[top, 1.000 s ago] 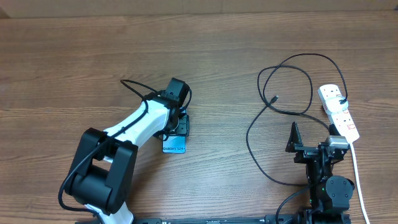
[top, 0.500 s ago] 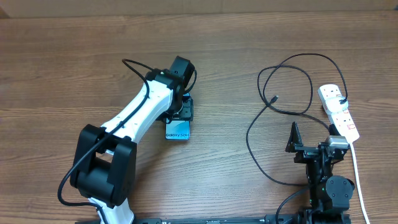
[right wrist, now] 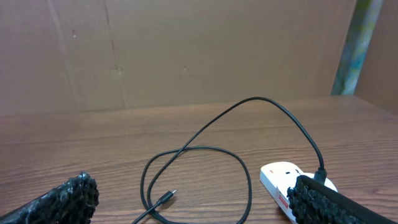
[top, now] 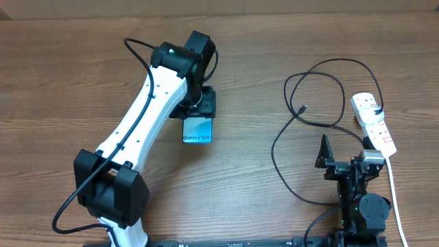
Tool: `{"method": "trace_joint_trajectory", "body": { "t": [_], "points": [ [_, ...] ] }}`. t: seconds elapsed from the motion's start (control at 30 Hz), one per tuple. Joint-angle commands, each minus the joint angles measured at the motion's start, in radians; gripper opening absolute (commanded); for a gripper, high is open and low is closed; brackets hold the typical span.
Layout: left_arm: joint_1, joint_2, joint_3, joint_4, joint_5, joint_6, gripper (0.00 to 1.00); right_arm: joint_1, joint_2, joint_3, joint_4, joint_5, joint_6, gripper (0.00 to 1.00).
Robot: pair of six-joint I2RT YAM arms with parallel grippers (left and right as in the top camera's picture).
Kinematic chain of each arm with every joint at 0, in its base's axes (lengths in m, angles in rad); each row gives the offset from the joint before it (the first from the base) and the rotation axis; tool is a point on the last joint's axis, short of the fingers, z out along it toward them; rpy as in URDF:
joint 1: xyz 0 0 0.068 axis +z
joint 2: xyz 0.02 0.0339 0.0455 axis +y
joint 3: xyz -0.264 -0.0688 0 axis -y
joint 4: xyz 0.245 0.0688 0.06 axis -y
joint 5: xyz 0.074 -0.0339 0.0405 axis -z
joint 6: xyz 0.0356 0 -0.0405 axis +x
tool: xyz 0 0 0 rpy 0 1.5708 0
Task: Plug charger to phone and switch on socket
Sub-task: 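Grasp the phone with the left gripper and lift it upright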
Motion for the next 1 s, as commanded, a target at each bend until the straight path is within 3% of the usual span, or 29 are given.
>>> {"method": "trace_joint_trajectory", "body": {
  "t": [0.0, 0.47, 0.97],
  "points": [
    [-0.001, -0.011, 0.036, -0.043, 0.113, -0.013, 0.63, 0.005, -0.007, -0.01, 0.007, -0.006, -0.006, 1.0],
    [-0.001, -0.01, 0.035, -0.1, 0.286, -0.013, 0.59, 0.005, -0.007, -0.01, 0.007, -0.006, -0.006, 1.0],
    [0.019, -0.01, 0.035, -0.151, 0.607, -0.014, 0.56, 0.005, -0.007, -0.01, 0.007, -0.006, -0.006, 1.0]
  ]
}}
